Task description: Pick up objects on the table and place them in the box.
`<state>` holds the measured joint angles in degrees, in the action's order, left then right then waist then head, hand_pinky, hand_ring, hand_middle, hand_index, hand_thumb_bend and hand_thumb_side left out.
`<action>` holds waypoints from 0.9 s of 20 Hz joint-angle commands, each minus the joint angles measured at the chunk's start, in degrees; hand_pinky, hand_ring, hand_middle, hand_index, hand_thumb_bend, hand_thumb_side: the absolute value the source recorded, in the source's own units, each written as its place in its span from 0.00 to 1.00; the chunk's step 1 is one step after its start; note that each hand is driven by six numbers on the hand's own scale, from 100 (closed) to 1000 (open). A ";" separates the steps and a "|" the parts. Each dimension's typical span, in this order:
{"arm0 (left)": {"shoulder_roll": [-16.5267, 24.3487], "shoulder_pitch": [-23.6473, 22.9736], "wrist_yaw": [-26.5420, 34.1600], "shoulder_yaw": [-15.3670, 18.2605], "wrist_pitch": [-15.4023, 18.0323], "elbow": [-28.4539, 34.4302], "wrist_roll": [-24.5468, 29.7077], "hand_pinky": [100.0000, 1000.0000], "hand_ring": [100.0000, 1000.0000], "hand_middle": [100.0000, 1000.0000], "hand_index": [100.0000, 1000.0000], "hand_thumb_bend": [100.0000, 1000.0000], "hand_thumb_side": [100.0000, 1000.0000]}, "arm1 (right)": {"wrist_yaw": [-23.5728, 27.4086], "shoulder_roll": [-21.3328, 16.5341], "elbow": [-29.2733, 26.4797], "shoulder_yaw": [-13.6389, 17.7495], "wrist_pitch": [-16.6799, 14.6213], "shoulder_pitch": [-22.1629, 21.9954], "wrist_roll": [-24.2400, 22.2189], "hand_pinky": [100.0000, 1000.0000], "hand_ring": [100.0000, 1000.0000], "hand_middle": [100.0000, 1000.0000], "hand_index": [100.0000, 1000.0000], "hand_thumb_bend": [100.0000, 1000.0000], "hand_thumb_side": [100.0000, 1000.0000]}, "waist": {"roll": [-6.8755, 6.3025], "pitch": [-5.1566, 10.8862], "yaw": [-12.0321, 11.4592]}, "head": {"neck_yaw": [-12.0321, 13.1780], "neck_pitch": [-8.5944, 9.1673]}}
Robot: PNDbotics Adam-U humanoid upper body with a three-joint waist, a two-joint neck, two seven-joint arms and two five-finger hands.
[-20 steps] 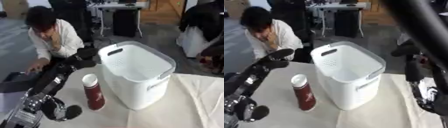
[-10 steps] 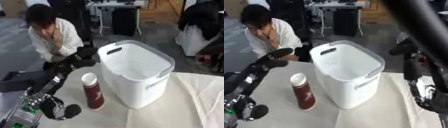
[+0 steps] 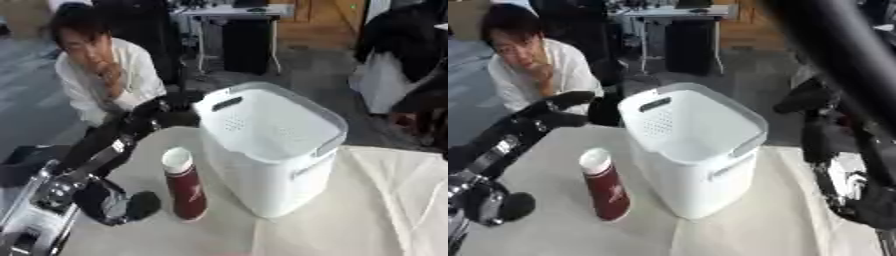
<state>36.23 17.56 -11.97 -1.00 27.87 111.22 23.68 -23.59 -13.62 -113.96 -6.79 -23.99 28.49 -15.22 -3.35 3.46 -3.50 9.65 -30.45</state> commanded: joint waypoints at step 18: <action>10.00 4.66 -12.34 -2.80 -3.33 -17.53 17.04 1.00 1.00 1.00 1.00 0.25 1.00 | 0.19 0.09 -0.63 -0.31 0.06 0.46 -1.25 0.16 0.49 0.49 0.63 0.00 0.84 | -0.37 0.85 0.91 | 2.24 1.20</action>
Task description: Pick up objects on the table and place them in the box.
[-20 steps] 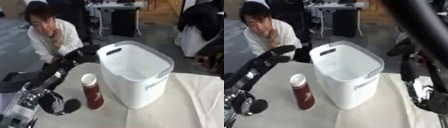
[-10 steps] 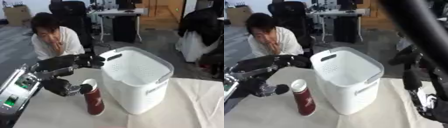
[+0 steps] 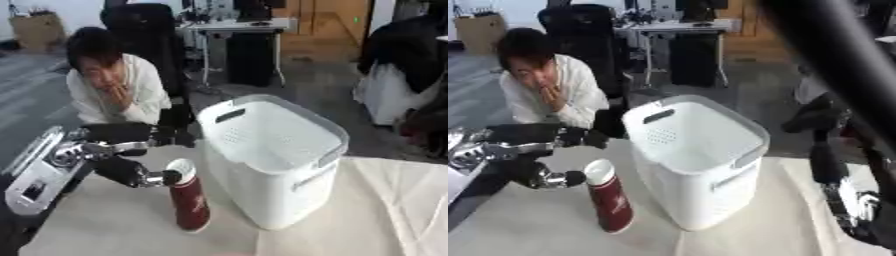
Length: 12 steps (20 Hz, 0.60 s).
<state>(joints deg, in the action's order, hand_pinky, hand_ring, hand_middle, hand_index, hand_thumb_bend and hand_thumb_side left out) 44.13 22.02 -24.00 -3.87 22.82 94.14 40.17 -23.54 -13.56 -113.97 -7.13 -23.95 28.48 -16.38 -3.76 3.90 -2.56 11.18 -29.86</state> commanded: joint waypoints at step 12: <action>1.62 0.96 -6.32 0.45 0.08 -6.11 0.49 1.00 1.00 1.00 1.00 0.28 1.00 | 0.49 0.02 -0.63 -0.06 0.11 0.50 -1.00 0.16 0.49 0.49 0.63 0.00 0.85 | 0.20 0.37 -0.01 | 1.81 0.80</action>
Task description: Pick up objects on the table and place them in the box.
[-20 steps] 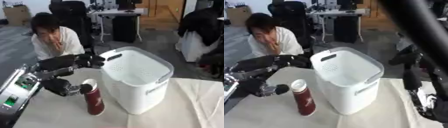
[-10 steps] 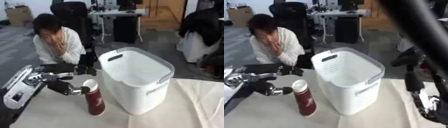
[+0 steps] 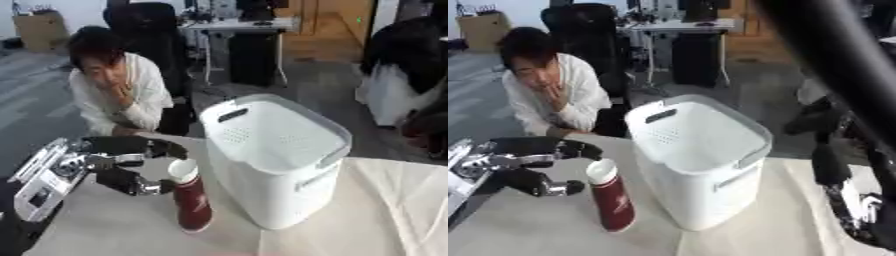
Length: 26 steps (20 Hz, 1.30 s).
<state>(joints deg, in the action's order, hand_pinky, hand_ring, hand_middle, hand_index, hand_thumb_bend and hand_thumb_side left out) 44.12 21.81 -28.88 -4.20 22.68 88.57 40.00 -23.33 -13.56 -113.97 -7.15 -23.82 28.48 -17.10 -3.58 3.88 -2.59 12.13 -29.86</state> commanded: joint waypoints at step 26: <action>0.50 7.15 3.28 -1.83 4.20 -6.74 3.04 1.00 1.00 1.00 1.00 0.26 1.00 | 0.72 0.64 -0.63 -0.30 0.15 0.93 -1.39 0.17 0.49 0.50 0.64 0.00 0.86 | -0.12 0.32 0.97 | 1.65 0.94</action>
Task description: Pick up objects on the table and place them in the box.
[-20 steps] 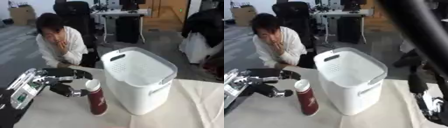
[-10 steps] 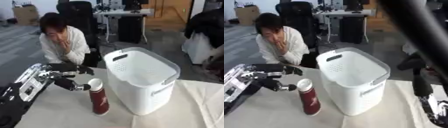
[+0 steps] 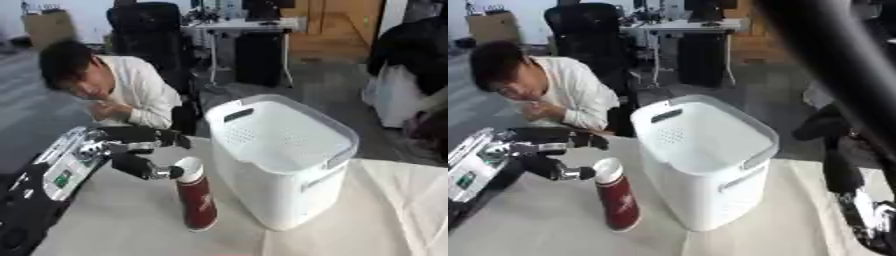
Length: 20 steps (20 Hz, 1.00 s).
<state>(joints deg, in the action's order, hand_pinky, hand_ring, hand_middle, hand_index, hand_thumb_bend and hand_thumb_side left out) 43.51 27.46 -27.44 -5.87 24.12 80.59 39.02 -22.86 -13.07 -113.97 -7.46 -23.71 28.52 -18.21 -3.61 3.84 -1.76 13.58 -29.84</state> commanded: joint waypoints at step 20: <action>-0.18 2.34 -2.07 -3.42 3.11 -1.18 12.90 1.00 1.00 1.00 1.00 0.31 1.00 | 1.17 0.26 -0.63 -0.20 0.33 0.97 -2.31 0.18 0.50 0.51 0.64 0.00 0.88 | -0.08 0.18 0.12 | 1.31 1.12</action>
<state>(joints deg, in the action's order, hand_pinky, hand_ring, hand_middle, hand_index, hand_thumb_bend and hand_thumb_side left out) 42.47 29.25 -29.23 -9.58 19.34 79.05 43.81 -21.84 -12.61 -113.97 -7.80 -23.34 28.55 -20.31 -3.72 3.68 -1.53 14.16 -29.43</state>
